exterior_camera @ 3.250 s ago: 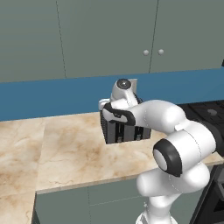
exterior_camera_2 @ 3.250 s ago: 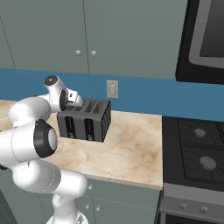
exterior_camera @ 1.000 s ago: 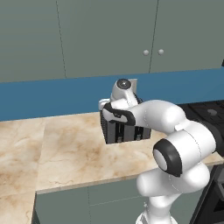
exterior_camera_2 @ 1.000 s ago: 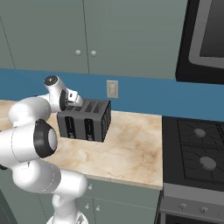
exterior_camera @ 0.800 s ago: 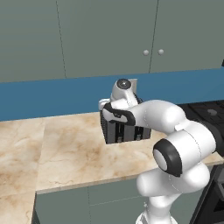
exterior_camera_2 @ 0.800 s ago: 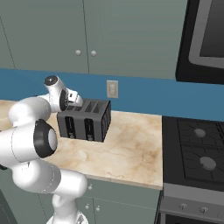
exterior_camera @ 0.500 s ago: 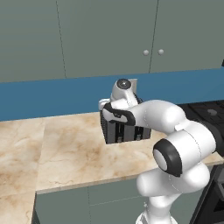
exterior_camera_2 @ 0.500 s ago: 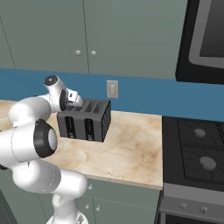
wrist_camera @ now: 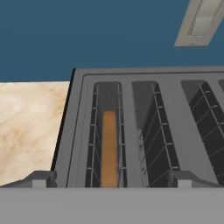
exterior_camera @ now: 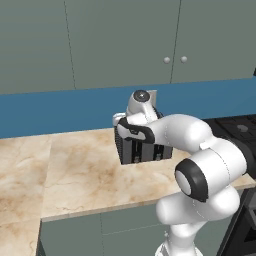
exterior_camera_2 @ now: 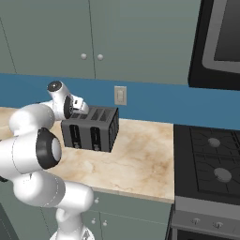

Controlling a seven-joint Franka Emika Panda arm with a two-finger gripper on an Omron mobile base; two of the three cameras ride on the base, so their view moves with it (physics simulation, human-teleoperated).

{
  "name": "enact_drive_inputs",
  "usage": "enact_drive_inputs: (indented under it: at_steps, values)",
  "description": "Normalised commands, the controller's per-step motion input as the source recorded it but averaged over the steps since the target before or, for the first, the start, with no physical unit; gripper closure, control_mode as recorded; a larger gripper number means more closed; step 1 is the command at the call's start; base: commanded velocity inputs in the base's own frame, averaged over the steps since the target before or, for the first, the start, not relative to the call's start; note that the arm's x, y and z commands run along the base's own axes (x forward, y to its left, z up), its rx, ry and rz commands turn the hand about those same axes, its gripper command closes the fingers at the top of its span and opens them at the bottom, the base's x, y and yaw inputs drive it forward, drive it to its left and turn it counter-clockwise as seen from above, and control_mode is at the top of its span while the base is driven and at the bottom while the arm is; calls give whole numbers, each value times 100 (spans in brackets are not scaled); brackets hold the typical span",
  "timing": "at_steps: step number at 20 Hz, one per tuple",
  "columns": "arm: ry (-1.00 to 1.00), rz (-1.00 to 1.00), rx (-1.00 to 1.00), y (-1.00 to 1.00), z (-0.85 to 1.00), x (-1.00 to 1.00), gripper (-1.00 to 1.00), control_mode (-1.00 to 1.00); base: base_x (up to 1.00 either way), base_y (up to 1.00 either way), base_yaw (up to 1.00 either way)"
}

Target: Start the toaster. Once the lever pops up, take the bread to the plate on the dining counter.

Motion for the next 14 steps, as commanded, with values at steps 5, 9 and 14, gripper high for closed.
enact_drive_inputs:
  at_steps: [5,9,14]
  values:
    - [0,0,0,0,0,0,-100,-100,0,0,0]
    - [0,0,0,0,0,0,-100,-100,0,0,0]
    - [0,0,0,0,0,0,-100,-100,0,0,0]
